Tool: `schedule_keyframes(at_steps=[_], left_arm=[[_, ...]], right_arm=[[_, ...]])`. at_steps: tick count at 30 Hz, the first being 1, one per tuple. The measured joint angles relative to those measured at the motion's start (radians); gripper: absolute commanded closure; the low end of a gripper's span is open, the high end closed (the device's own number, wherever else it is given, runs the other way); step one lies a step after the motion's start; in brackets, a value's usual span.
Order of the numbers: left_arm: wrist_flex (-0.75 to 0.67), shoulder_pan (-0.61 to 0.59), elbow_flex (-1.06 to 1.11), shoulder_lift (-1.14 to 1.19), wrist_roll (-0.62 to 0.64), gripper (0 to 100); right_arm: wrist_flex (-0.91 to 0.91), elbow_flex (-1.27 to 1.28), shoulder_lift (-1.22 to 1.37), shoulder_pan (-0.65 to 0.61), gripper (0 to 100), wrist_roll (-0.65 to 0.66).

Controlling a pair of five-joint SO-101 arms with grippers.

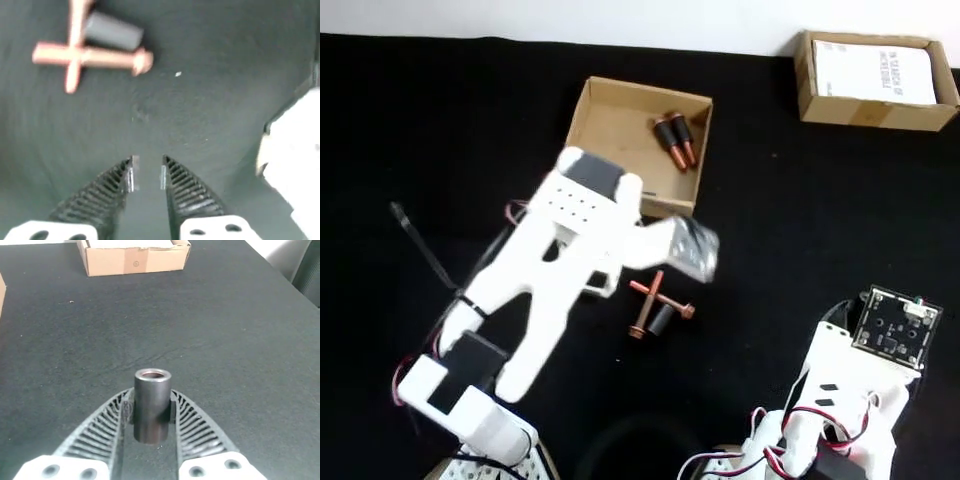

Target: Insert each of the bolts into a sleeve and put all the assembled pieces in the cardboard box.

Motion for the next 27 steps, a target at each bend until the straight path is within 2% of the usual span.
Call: schedule_keyframes(at_steps=[2,5,12,18,27], left_arm=[[0.0,0.026,-0.003,0.021,-0.08,91],[0.0,0.038,-0.023,0.069,-0.115,91],[-0.005,0.15,-0.259,0.351,-0.117,90],[-0.005,0.212,-0.466,0.546,-0.117,81],[-0.005,0.219,-0.512,0.609,-0.117,82]], right_arm=[[0.0,0.0,0.0,0.003,99.2,0.0],[0.0,0.0,0.0,0.003,99.2,0.0],[0.0,0.002,0.0,-0.005,99.2,0.0],[0.0,0.003,0.0,-0.026,99.2,0.0],[-0.064,0.003,0.0,-0.044,99.2,0.0]])
